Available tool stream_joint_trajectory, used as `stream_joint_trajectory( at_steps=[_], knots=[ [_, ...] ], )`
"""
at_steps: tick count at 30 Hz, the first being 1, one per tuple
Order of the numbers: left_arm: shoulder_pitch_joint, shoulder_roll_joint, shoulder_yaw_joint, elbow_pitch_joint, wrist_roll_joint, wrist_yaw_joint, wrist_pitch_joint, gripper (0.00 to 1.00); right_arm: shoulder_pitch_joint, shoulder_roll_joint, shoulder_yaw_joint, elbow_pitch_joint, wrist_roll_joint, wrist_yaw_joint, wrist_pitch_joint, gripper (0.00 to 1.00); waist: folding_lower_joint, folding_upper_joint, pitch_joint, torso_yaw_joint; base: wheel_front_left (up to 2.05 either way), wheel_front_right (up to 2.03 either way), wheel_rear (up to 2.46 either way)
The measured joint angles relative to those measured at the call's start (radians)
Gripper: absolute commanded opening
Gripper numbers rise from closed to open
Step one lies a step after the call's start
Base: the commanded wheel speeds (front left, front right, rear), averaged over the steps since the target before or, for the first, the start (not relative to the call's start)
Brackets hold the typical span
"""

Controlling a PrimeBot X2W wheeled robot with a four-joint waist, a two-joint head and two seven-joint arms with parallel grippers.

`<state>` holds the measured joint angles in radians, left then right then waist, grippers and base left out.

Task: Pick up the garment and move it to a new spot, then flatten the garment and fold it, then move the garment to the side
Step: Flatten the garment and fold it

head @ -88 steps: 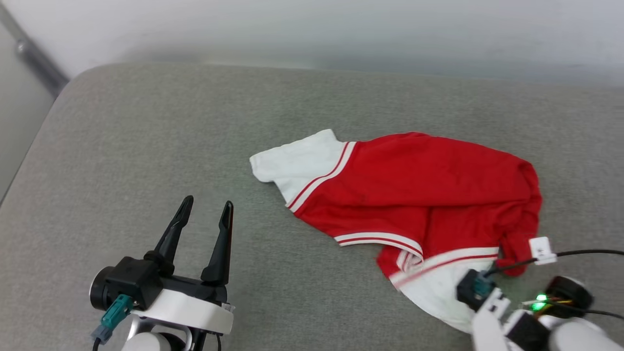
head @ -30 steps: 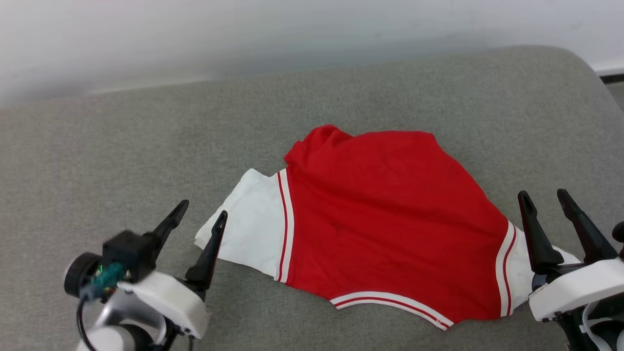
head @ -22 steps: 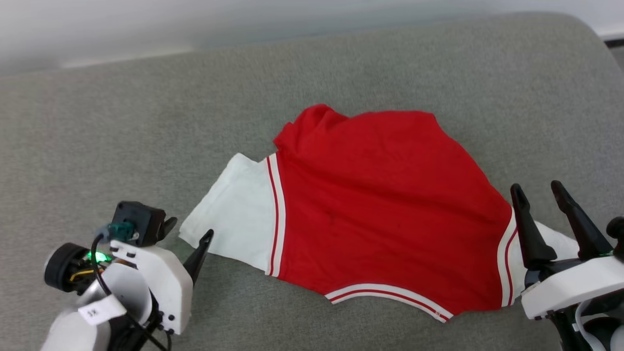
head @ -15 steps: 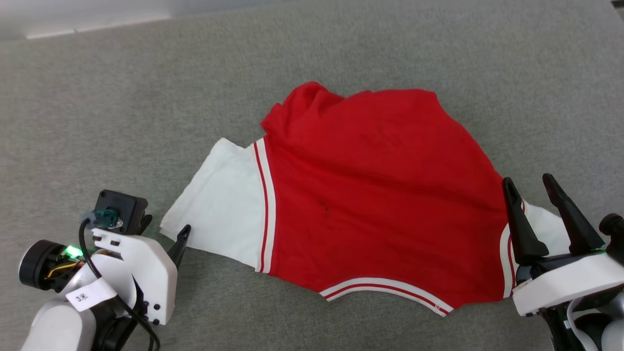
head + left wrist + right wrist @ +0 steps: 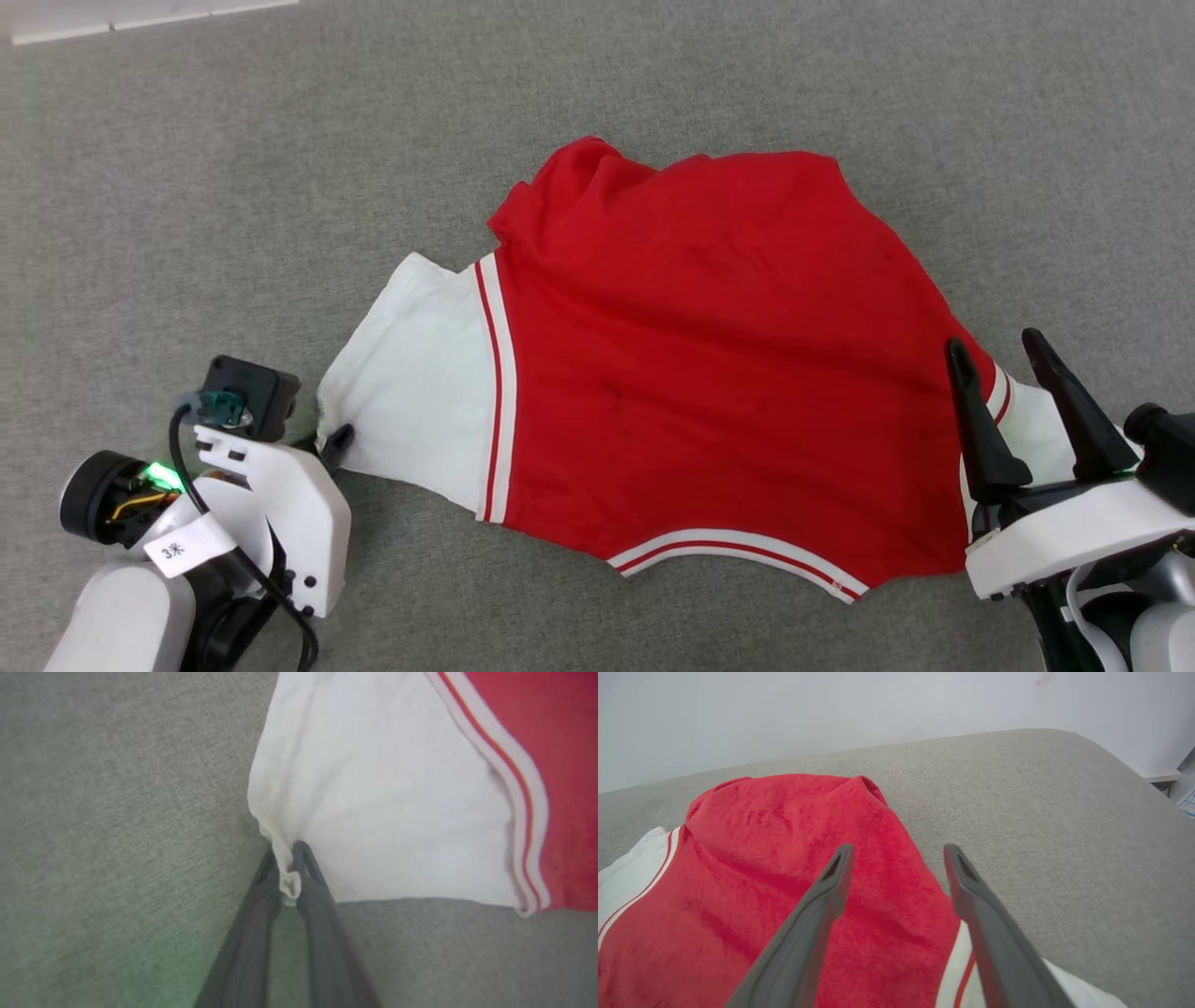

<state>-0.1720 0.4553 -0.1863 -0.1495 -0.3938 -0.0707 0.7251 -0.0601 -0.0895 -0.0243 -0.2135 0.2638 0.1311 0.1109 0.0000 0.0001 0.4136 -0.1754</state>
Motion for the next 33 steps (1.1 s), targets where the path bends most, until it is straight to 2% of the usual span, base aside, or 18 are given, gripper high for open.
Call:
stream_joint_trajectory(
  at_steps=[6,17,22,27,28,29,30,33],
  knots=[
    [0.049,-0.010,0.036,0.020,0.000,0.044,-0.051,0.00,0.009,-0.014,0.005,0.014,-0.008,0.000,0.026,1.00,0.0000,0.0000,-0.044,0.026,0.00,0.00,0.00],
    [0.264,-0.004,0.145,-0.032,-0.039,0.125,-0.113,0.00,0.060,-0.048,0.023,0.023,0.000,0.000,0.110,1.00,0.0000,0.0000,-0.161,0.120,0.00,0.00,0.00],
    [0.355,-0.023,0.139,-0.061,-0.062,0.130,-0.116,0.00,0.088,-0.053,0.017,0.034,0.002,0.000,0.156,1.00,0.0000,0.0000,-0.212,0.168,0.00,0.00,0.00],
    [0.378,-0.057,0.086,-0.064,-0.073,0.104,-0.133,0.00,0.110,-0.053,0.010,0.048,-0.001,0.000,0.182,1.00,0.0000,0.0000,-0.252,0.205,0.00,0.00,0.00],
    [0.376,-0.065,0.077,-0.056,-0.073,0.100,-0.148,0.07,0.111,-0.052,0.011,0.050,-0.001,0.000,0.184,1.00,0.0000,-0.0001,-0.258,0.210,0.00,0.00,0.00],
    [0.372,-0.070,0.072,-0.046,-0.070,0.097,-0.163,0.77,0.111,-0.049,0.013,0.053,-0.001,0.000,0.185,1.00,0.0000,-0.0001,-0.265,0.213,0.00,0.00,0.00],
    [0.368,-0.074,0.066,-0.038,-0.061,0.095,-0.184,1.00,0.113,-0.047,0.015,0.055,-0.001,0.000,0.187,1.00,0.0000,-0.0001,-0.271,0.215,0.00,0.00,0.00],
    [0.339,-0.095,0.066,-0.023,-0.058,0.083,-0.254,1.00,0.122,-0.043,0.020,0.060,0.000,0.000,0.189,1.00,0.0000,0.0000,-0.286,0.219,0.00,0.00,0.00]
  ],
)
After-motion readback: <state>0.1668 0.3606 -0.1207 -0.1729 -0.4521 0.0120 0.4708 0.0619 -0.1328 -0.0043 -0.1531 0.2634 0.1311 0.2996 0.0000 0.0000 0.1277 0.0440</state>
